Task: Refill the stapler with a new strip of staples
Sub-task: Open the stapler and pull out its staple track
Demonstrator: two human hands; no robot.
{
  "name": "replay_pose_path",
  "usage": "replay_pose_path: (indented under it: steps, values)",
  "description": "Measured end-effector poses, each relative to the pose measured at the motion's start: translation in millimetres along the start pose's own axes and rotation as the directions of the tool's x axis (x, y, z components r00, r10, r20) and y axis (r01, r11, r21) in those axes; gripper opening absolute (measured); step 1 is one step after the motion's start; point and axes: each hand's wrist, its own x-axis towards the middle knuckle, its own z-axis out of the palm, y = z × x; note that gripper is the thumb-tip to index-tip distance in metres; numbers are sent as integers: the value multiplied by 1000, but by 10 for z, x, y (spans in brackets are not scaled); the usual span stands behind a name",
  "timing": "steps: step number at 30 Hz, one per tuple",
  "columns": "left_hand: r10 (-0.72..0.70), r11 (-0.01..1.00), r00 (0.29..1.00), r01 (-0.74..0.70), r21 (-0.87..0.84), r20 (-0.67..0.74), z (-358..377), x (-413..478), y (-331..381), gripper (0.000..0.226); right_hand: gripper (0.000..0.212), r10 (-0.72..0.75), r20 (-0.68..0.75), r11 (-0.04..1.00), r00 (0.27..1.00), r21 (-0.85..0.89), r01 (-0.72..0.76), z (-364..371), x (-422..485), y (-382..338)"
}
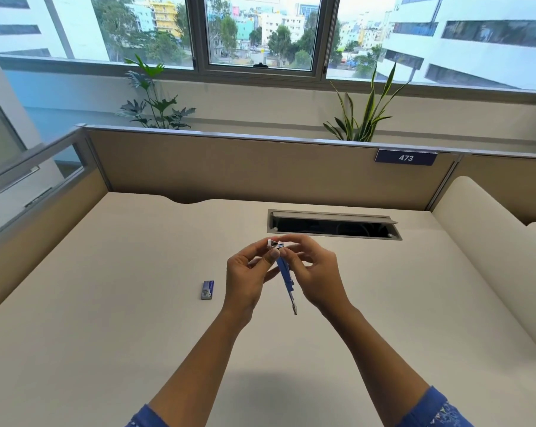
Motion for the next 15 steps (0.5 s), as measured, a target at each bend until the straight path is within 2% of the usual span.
replay_pose_path:
  steps: [4, 9, 12, 15]
  values:
    - [2, 999, 1000, -3, -41, -16, 8, 14, -10, 26, 17, -110, -1, 989, 994, -99, 109, -28, 68, -18]
    - [15, 995, 998, -22, -99, -68, 78, -7, -22, 24, 15, -108, 20, 975, 994, -192, 110, 32, 88, -26]
    - [20, 992, 989, -37, -117, -145, 143, -5, -31, 23, 14, -95, -34, 979, 995, -187, 87, 133, 67, -46]
    - [44, 992, 978, -66, -103, -206, 204, 0, -52, 26, 11, -50, -100, 994, 994, -102, 40, 228, 59, -81]
